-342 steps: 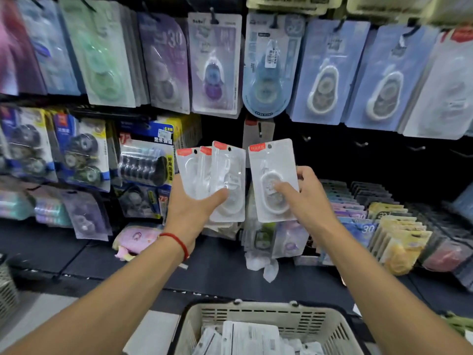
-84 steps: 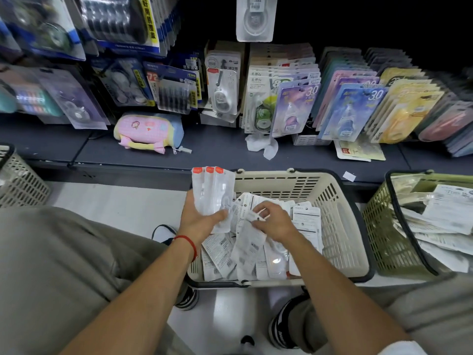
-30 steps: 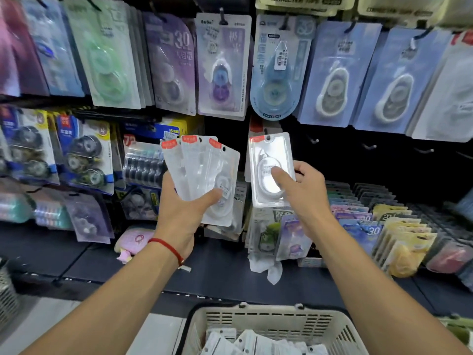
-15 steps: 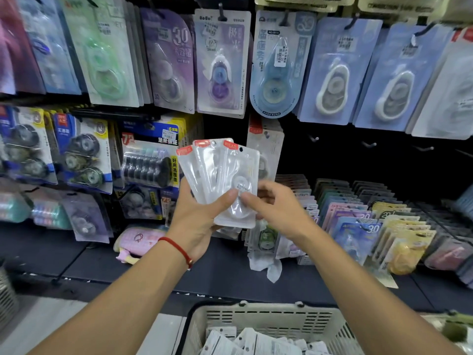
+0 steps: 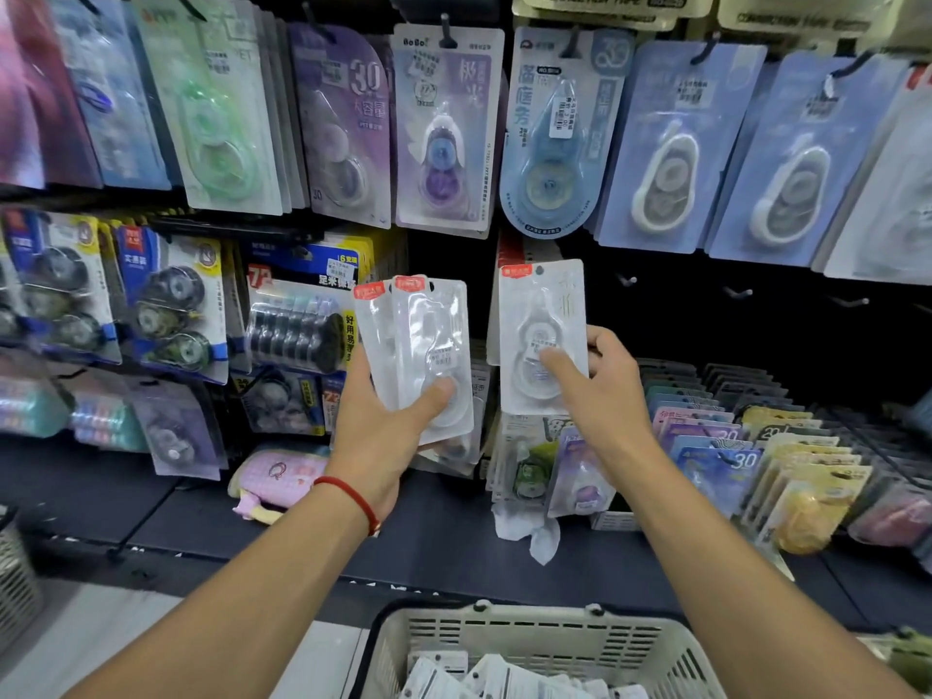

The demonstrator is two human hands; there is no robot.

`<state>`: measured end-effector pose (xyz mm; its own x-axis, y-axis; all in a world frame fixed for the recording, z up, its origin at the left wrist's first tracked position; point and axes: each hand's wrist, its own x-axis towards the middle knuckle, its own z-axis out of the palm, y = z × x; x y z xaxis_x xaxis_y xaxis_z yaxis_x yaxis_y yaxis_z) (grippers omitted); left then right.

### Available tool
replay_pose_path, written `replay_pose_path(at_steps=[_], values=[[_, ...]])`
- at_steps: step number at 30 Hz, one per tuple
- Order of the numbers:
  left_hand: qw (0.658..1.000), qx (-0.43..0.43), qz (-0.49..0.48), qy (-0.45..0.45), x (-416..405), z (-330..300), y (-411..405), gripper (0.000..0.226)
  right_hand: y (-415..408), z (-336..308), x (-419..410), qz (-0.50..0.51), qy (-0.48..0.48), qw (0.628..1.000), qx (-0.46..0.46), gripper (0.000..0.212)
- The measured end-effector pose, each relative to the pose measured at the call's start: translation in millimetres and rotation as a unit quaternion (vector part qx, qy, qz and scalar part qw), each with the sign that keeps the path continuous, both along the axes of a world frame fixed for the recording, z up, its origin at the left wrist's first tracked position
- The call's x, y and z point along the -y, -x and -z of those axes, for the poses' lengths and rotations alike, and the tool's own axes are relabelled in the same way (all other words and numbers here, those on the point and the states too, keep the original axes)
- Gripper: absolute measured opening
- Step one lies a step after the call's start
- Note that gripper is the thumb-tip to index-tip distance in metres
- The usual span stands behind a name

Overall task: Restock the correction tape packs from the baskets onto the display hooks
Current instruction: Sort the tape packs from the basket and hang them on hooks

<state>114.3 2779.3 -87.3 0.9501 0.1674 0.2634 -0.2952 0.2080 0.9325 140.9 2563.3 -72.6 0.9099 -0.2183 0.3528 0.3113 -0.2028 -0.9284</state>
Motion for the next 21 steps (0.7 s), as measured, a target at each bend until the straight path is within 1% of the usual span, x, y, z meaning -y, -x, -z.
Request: replay_pose_path(at_steps=[3,5,6,7,8,9,10,11,13,14,15,16,19,21], values=[[1.0,0.016,-0.017,-0.013,-1.2,1.3,-1.9,0.065,2.1,-0.4,-1.2,-0.002,0.005,1.0,0.007,0.028],[0.999,0.019,-0.03,-0.02,-2.4,2.5,-2.9,0.068,2.9,-0.1,-1.5,0.012,0.022,1.0,-0.006,0.035],[0.999,0.019,-0.033,-0.021,-2.9,3.0,-3.1,0.07,2.9,-0.2,-1.3,0.025,0.051,0.998,-0.021,0.044],[0.999,0.018,-0.032,-0.021,-3.1,3.4,-3.2,0.071,2.6,0.2,-1.1,0.043,0.099,0.993,-0.043,0.056],[0.999,0.017,-0.028,-0.021,-2.7,3.4,-2.7,0.072,2.0,2.1,-0.6,0.065,0.157,0.983,-0.064,0.07],[0.999,0.014,-0.022,-0.023,-1.7,3.1,-2.0,0.074,2.2,3.8,-1.0,0.085,0.199,0.974,-0.071,0.077],[1.0,0.011,-0.01,-0.022,-0.1,2.5,-1.0,0.075,2.3,4.9,-1.1,0.091,0.212,0.971,-0.062,0.075],[1.0,0.005,0.007,-0.015,2.0,1.8,0.0,0.075,3.2,4.6,-1.5,0.071,0.198,0.976,-0.049,0.066],[0.999,-0.005,0.051,0.005,6.9,0.4,2.3,0.075,5.5,2.4,-4.5,-0.036,0.156,0.985,-0.062,0.044],[0.998,-0.009,0.068,0.008,9.5,-0.3,3.6,0.076,6.1,2.3,-6.8,-0.092,0.152,0.981,-0.075,0.037],[0.997,-0.011,0.08,0.006,12.1,-0.9,5.3,0.076,6.3,3.7,-9.4,-0.129,0.152,0.977,-0.079,0.035],[0.996,-0.011,0.09,0.003,14.5,-1.1,6.9,0.076,6.3,5.6,-12.0,-0.144,0.144,0.976,-0.074,0.036],[0.994,-0.032,0.105,0.012,17.7,0.4,8.7,0.063,4.9,7.8,-15.8,-0.109,0.081,0.99,-0.048,0.038],[0.995,-0.05,0.09,0.017,15.9,1.8,6.8,0.049,3.0,6.0,-11.8,-0.062,0.026,0.997,-0.038,0.033]])
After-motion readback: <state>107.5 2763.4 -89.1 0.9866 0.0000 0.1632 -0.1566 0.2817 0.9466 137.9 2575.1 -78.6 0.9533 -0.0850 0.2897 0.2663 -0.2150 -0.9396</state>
